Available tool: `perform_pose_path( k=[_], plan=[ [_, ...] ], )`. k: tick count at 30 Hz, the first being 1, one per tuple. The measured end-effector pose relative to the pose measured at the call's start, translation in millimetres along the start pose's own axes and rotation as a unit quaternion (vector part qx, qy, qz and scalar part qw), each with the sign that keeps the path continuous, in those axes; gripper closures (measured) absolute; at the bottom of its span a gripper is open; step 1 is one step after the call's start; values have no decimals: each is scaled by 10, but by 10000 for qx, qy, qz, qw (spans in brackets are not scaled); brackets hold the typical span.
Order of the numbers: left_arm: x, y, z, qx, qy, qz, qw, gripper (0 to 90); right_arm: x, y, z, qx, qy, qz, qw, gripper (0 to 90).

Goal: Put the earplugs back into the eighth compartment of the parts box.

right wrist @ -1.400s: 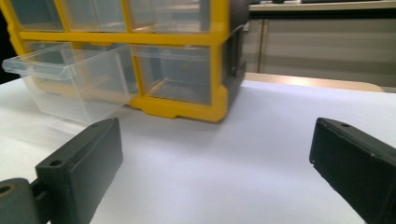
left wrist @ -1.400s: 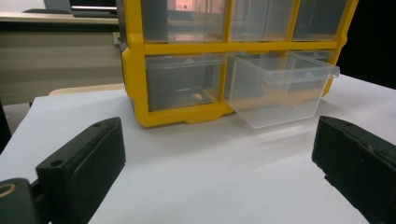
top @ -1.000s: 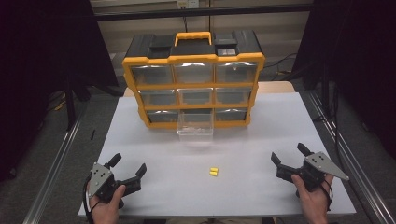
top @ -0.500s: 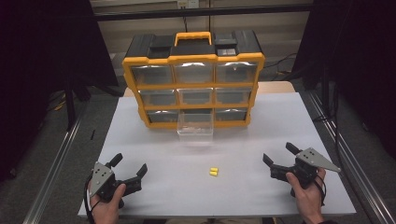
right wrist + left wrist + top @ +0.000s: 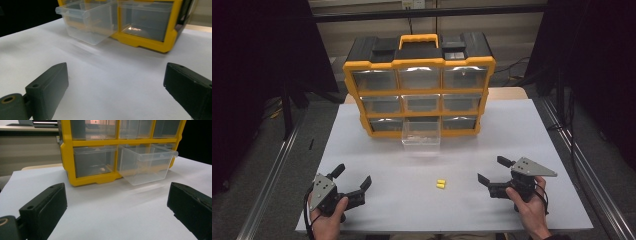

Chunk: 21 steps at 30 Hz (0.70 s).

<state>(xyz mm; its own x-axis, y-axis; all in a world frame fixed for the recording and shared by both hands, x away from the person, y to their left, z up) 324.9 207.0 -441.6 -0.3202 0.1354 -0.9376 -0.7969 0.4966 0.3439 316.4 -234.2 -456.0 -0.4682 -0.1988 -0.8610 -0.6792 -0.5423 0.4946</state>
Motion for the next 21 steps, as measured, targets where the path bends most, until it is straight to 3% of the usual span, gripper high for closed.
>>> perform_pose_path(
  k=[10,13,18,21],
  plan=[
    [1,10,19,-44,-51,13,10000,24,-83,-200,199,-479,344,281,9979,45],
    [1,7,15,-23,-13,6,10000,24,-120,-256,246,-592,349,346,9970,48],
    [-3,1,12,-11,-34,1,10000,24,-159,-366,306,-986,259,627,9928,61],
    [2,0,16,-22,-3,13,10000,24,-172,-419,321,-1058,271,796,9908,68]
  ],
)
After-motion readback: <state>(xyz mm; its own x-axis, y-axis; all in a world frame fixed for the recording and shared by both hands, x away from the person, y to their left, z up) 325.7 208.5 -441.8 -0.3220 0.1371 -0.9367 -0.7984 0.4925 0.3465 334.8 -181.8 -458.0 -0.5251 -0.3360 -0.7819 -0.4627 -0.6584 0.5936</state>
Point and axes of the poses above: each handheld gripper's, and its own axes: y roughly backward along the jaws, x roughly out of its underside, z roughly to its left, the point moved 5 cm from there along -y, roughly forward along the jaws, and after that the axes turned 9 degrees about z, right-handed, at the moved point
